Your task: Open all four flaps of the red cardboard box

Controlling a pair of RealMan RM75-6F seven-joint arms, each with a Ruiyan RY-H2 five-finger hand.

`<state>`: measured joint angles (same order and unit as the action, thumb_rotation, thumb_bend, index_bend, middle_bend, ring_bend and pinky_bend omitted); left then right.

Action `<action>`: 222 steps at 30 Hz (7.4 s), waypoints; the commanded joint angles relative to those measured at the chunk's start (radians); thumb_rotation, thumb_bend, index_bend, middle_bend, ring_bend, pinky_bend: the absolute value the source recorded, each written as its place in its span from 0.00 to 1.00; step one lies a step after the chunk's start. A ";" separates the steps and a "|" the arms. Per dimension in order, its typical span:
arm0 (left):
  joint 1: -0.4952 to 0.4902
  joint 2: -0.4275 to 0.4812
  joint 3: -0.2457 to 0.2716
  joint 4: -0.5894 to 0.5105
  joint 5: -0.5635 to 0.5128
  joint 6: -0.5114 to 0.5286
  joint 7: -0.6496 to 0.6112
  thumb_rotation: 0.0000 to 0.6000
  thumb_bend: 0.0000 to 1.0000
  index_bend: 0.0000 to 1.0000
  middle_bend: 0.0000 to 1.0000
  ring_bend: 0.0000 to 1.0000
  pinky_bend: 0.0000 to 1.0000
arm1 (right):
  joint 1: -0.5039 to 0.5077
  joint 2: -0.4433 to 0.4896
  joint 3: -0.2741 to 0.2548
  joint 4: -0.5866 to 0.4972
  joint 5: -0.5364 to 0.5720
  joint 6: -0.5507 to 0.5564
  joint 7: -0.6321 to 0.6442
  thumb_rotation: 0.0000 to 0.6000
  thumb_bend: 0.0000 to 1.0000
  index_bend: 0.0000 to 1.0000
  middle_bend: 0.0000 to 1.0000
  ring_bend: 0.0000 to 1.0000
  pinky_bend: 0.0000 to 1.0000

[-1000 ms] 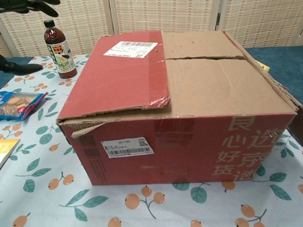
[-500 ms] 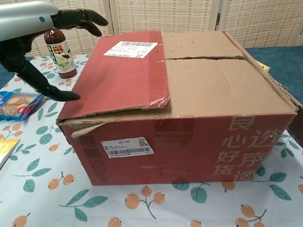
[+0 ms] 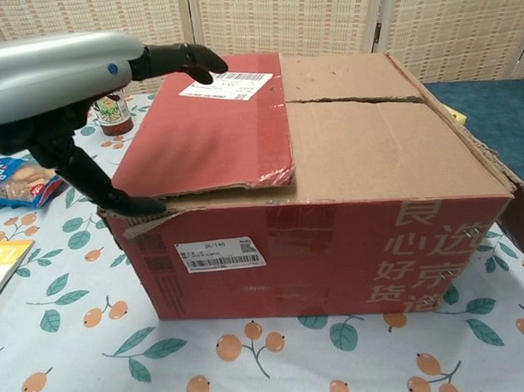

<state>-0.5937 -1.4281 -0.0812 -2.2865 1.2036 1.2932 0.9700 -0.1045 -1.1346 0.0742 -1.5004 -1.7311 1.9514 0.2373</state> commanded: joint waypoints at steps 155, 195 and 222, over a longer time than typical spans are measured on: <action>0.479 0.180 0.063 0.725 0.500 0.420 -0.896 1.00 0.32 0.00 0.08 0.00 0.00 | 0.495 -0.136 0.229 -0.313 0.220 -0.700 -0.577 1.00 0.39 0.00 0.00 0.00 0.00; 0.544 0.232 0.026 0.774 0.425 0.445 -1.066 1.00 0.32 0.00 0.08 0.00 0.00 | 0.847 -0.424 0.262 -0.075 0.597 -0.872 -0.748 1.00 0.39 0.00 0.00 0.00 0.00; 0.535 0.260 -0.027 0.849 0.298 0.350 -1.214 1.00 0.33 0.00 0.08 0.00 0.00 | 1.051 -0.404 0.453 0.226 0.728 -1.017 -0.496 1.00 0.39 0.00 0.00 0.00 0.00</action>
<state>-0.0586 -1.1703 -0.1057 -1.4413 1.5068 1.6485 -0.2376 0.9283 -1.5366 0.5111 -1.2961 -1.0141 0.9519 -0.2842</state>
